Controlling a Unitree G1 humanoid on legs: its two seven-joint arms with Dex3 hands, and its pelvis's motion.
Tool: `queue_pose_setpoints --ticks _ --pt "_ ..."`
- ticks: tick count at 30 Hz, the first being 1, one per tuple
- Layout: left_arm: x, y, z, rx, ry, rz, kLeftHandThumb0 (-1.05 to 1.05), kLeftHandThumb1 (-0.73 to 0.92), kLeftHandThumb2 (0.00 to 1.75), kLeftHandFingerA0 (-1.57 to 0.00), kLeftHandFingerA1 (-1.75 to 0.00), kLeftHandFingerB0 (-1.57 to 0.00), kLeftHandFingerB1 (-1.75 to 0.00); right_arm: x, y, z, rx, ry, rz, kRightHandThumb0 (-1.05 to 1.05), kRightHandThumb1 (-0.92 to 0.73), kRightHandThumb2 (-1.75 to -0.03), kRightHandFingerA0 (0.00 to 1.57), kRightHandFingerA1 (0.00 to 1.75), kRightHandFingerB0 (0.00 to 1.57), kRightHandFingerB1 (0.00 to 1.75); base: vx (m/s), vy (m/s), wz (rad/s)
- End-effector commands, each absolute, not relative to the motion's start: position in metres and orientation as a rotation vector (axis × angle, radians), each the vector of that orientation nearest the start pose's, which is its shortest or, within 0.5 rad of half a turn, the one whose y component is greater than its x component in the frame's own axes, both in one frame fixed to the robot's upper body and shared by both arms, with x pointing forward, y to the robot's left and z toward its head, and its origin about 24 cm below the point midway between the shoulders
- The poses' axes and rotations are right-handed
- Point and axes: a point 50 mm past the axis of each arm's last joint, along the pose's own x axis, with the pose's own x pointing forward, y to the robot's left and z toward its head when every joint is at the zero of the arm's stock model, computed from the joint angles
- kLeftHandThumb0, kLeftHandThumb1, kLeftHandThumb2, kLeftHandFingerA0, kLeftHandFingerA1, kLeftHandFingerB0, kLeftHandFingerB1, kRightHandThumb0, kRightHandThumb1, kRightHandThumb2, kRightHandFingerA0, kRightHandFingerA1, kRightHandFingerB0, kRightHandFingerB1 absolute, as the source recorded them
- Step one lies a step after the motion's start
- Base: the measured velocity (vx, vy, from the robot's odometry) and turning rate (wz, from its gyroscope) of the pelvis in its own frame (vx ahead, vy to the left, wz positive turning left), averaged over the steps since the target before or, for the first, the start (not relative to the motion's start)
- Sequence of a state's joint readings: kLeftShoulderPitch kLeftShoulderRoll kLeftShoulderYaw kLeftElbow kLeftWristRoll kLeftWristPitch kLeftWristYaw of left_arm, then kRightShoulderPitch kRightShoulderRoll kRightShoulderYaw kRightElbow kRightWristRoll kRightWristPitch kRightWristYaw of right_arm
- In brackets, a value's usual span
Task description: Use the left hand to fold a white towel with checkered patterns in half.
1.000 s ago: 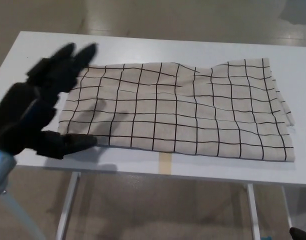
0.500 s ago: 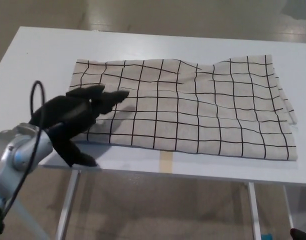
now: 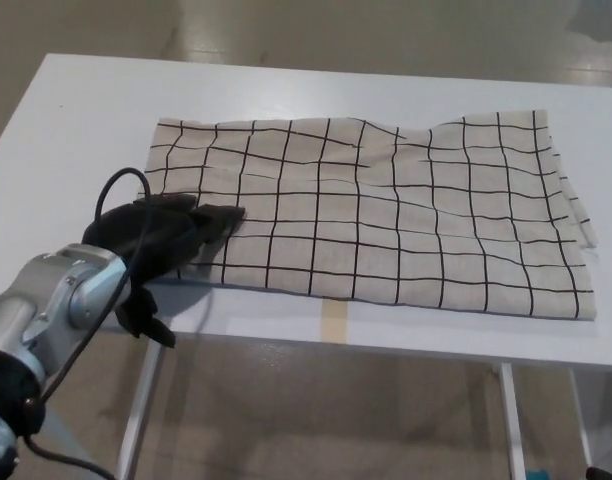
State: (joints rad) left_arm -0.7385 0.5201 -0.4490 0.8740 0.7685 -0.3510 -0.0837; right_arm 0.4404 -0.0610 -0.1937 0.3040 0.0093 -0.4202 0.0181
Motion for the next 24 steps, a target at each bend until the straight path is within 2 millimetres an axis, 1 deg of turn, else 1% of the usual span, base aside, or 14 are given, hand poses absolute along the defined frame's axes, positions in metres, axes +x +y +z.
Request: queue_pose_setpoints --ticks 1,4,7,10,14,15,18,19,20,21,23,24 --pt "0.37 0.186 0.076 1.498 -0.073 -0.445 -0.4 0.25 0.59 0.0 0.0 0.0 -0.09 0.113 -0.23 -0.056 -0.11 0.29 -0.282 -0.23 -0.69 -0.6 0.4 0.6 0.43 0.53 0.0 0.0 0.0" --pt "0.371 0.185 0.079 1.495 -0.081 -0.441 -0.39 0.24 0.59 0.0 0.0 0.0 -0.09 0.114 -0.23 -0.055 -0.106 0.29 -0.283 -0.23 -0.69 -0.6 0.4 0.6 0.43 0.53 0.0 0.0 0.0" --pt "0.374 0.183 0.09 1.475 -0.094 -0.444 -0.4 0.25 0.59 0.0 0.0 0.0 -0.09 0.113 -0.233 -0.056 -0.102 0.302 -0.284 -0.23 -0.69 -0.6 0.4 0.6 0.43 0.54 0.0 0.0 0.0" --pt "0.375 0.182 0.096 1.464 -0.112 -0.438 -0.42 0.26 0.6 0.0 0.0 0.0 -0.09 0.115 -0.236 -0.055 -0.101 0.301 -0.29 -0.23 -0.69 -0.6 0.4 0.59 0.43 0.54 0.0 0.0 0.0" --pt "0.37 0.182 0.101 1.442 -0.128 -0.458 -0.46 0.3 0.63 0.0 0.0 0.0 -0.09 0.112 -0.236 -0.055 -0.099 0.314 -0.29 -0.23 -0.7 -0.6 0.39 0.59 0.43 0.54 0.0 0.0 0.0" --pt "0.366 0.183 0.103 1.434 -0.138 -0.47 -0.4 0.4 0.58 0.0 -0.01 0.0 -0.02 0.112 -0.235 -0.055 -0.098 0.312 -0.29 -0.22 -0.7 -0.6 0.39 0.59 0.43 0.54 0.0 0.0 0.0" --pt "0.354 0.184 0.111 1.408 -0.166 -0.521 -0.46 0.37 0.59 0.0 -0.01 0.0 0.0 0.116 -0.235 -0.055 -0.091 0.307 -0.289 -0.22 -0.7 -0.6 0.39 0.59 0.43 0.54 0.0 0.0 0.0" --pt "0.35 0.185 0.113 1.402 -0.169 -0.542 -0.47 0.41 0.54 0.0 0.0 0.0 -0.01 0.117 -0.235 -0.055 -0.088 0.306 -0.288 -0.22 -0.7 -0.6 0.4 0.6 0.43 0.54 0.0 0.0 0.0" --pt "0.348 0.185 0.114 1.401 -0.17 -0.55 -0.47 0.41 0.54 0.0 0.0 0.0 -0.01 0.118 -0.235 -0.055 -0.087 0.306 -0.288 -0.22 -0.7 -0.6 0.4 0.6 0.43 0.54 0.0 0.0 0.0" --pt "0.341 0.184 0.119 1.403 -0.179 -0.589 -0.49 0.41 0.54 0.0 0.0 0.0 -0.01 0.118 -0.235 -0.055 -0.091 0.306 -0.289 -0.22 -0.7 -0.6 0.4 0.6 0.44 0.54 0.0 0.0 0.0" --pt "0.335 0.182 0.123 1.401 -0.186 -0.616 -0.51 0.4 0.55 0.0 0.0 0.0 0.0 0.119 -0.235 -0.055 -0.094 0.305 -0.289 -0.22 -0.7 -0.6 0.4 0.6 0.44 0.54 0.0 0.0 0.0" --pt "0.327 0.18 0.131 1.39 -0.2 -0.66 -0.54 0.4 0.54 0.0 0.0 0.0 -0.01 0.119 -0.235 -0.055 -0.089 0.306 -0.288 -0.22 -0.7 -0.6 0.4 0.6 0.44 0.54 0.0 0.0 0.0"
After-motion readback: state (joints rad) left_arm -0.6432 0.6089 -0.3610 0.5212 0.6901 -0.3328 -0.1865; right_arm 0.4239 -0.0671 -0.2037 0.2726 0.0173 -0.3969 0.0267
